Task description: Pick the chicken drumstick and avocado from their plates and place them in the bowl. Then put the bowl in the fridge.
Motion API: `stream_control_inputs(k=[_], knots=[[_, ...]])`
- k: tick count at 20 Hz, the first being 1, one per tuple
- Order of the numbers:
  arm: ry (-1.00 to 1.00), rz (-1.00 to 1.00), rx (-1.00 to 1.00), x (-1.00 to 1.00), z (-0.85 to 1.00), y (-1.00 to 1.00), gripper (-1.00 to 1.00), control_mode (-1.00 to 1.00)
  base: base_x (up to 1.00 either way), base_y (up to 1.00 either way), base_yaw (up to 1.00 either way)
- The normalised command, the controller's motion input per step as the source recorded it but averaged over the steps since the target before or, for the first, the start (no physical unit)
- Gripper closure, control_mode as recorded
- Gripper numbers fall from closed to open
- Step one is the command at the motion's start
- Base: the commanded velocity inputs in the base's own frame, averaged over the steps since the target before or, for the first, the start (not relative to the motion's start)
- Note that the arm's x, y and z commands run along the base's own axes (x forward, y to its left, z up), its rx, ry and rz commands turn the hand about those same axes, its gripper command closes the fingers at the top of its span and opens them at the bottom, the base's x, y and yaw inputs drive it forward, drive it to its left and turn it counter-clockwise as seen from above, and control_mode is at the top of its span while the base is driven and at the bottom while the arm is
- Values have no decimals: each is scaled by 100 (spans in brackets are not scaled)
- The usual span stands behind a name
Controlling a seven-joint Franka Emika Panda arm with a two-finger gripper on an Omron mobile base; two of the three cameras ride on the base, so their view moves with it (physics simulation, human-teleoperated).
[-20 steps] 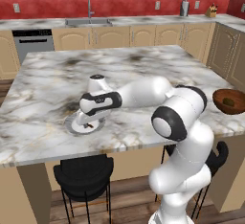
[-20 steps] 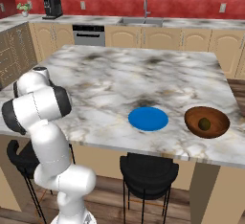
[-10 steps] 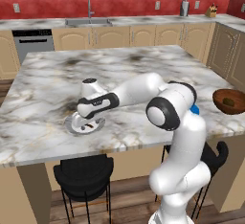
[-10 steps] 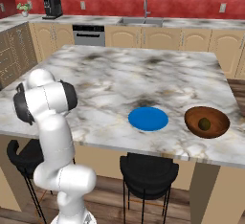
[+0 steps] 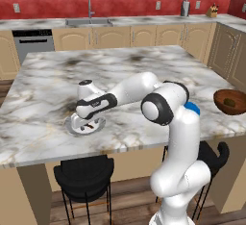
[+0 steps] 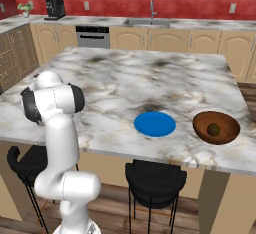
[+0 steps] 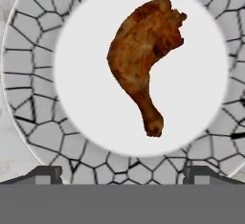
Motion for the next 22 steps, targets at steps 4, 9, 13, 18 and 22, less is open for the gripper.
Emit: stream_control_inputs(k=[4,9,13,18,22], knots=[[0,0,0,29,-15,0,-100,-100,0,0,0],[1,0,0,22,-21,2,-100,-100,0,0,0],[1,0,0,18,-25,7,-100,-100,0,0,0],[0,0,0,15,-17,6,-100,-100,0,0,0],[0,0,0,10,-13,4,-100,-100,0,0,0]])
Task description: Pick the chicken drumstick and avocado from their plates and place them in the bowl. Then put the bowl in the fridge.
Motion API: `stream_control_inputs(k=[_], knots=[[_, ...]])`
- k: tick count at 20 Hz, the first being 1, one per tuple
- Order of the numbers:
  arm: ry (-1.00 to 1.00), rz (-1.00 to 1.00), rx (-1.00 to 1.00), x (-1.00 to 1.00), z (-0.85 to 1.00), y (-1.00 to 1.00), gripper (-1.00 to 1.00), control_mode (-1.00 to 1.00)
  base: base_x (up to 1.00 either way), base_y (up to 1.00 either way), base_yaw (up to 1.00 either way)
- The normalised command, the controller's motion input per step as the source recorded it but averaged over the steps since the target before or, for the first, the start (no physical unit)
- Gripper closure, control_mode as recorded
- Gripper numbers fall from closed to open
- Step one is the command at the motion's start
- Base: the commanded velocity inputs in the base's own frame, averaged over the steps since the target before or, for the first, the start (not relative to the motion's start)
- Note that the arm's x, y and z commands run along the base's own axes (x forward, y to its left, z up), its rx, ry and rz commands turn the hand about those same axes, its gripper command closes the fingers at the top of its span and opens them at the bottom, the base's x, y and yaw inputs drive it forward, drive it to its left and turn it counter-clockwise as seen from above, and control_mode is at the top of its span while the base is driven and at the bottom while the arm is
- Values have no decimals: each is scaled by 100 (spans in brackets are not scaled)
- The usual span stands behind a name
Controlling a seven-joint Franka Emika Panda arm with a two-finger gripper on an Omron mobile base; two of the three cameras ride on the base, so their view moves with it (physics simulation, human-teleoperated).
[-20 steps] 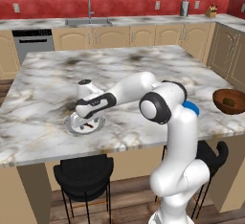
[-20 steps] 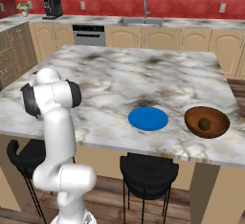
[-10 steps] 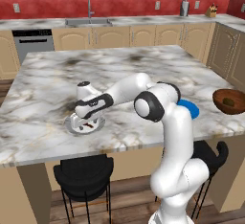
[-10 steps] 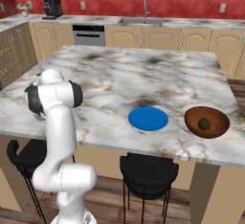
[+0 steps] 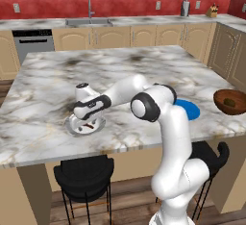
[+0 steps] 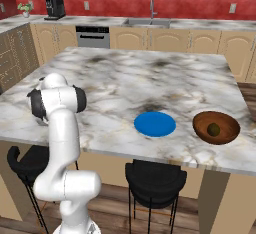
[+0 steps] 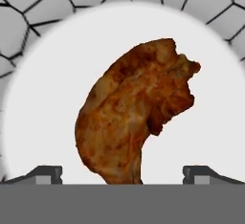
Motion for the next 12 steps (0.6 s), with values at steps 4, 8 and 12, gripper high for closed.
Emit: stream_control_inputs(k=[4,8,12], knots=[[0,0,0,15,-11,4,-100,-100,0,0,0],[0,0,0,15,-12,1,-100,-100,0,0,0],[1,0,0,0,-25,0,100,-100,0,0,0]])
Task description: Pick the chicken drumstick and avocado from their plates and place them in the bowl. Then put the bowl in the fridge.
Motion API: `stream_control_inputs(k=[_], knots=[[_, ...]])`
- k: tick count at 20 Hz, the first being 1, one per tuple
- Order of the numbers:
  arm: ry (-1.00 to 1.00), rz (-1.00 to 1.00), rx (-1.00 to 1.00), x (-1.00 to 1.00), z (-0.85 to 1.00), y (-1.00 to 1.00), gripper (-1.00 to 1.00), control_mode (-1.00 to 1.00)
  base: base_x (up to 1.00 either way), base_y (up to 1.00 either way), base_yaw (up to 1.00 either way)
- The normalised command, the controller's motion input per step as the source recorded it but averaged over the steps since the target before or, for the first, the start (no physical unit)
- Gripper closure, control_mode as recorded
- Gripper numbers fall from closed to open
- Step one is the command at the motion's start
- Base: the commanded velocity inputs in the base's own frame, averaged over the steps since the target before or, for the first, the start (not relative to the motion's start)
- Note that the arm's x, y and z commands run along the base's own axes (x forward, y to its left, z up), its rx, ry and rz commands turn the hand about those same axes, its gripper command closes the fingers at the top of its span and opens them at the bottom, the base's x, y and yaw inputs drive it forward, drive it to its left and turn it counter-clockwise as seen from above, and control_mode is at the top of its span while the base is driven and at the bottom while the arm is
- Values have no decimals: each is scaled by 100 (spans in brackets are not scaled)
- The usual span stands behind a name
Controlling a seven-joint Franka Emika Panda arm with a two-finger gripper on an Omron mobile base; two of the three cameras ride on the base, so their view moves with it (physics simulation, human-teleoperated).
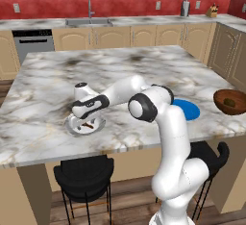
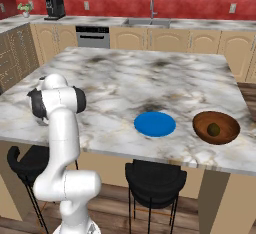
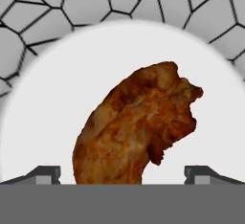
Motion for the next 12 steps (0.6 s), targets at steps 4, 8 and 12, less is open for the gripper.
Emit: stream_control_inputs(k=[4,8,12], knots=[[1,0,0,-7,-25,0,100,-100,0,0,0],[1,4,0,-9,-17,-6,100,-100,0,0,0],[6,12,0,-13,-15,-13,100,-100,0,0,0]])
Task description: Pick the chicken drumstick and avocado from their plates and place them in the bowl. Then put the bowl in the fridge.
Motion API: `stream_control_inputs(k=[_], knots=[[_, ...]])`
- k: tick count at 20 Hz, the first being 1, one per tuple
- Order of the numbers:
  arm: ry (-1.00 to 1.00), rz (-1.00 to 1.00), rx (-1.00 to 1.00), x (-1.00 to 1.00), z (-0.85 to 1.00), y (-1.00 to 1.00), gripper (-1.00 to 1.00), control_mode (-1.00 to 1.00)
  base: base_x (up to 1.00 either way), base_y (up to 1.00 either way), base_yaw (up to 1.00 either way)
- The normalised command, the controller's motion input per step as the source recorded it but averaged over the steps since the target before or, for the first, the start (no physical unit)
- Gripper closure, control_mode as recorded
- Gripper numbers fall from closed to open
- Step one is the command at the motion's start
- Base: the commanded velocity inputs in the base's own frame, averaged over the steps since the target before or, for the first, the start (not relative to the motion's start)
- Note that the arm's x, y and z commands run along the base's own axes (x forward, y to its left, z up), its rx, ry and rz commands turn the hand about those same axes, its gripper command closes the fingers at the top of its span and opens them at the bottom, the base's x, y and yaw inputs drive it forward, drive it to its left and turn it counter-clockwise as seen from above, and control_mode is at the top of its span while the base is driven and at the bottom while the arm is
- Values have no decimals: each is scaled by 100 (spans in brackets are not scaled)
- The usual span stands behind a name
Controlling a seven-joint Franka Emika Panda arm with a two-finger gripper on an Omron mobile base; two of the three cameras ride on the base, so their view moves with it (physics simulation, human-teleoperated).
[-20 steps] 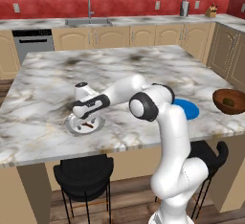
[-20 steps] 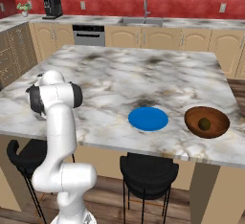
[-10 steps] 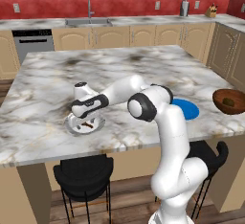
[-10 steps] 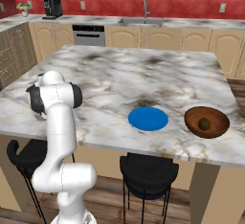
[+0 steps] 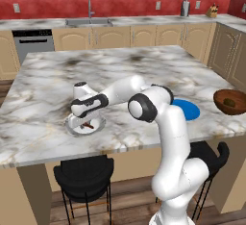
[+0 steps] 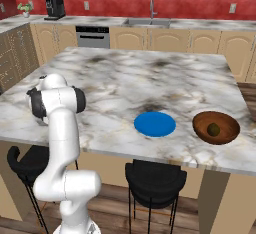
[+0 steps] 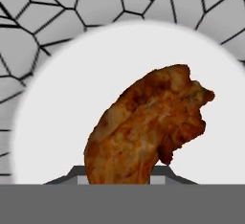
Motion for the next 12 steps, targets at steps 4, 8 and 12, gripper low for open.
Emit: stream_control_inputs(k=[4,8,12], knots=[[1,14,0,-15,-2,-18,100,-100,0,0,0],[0,13,0,-20,27,-23,100,-100,0,0,0],[0,13,0,-30,35,-22,100,-100,0,0,0]])
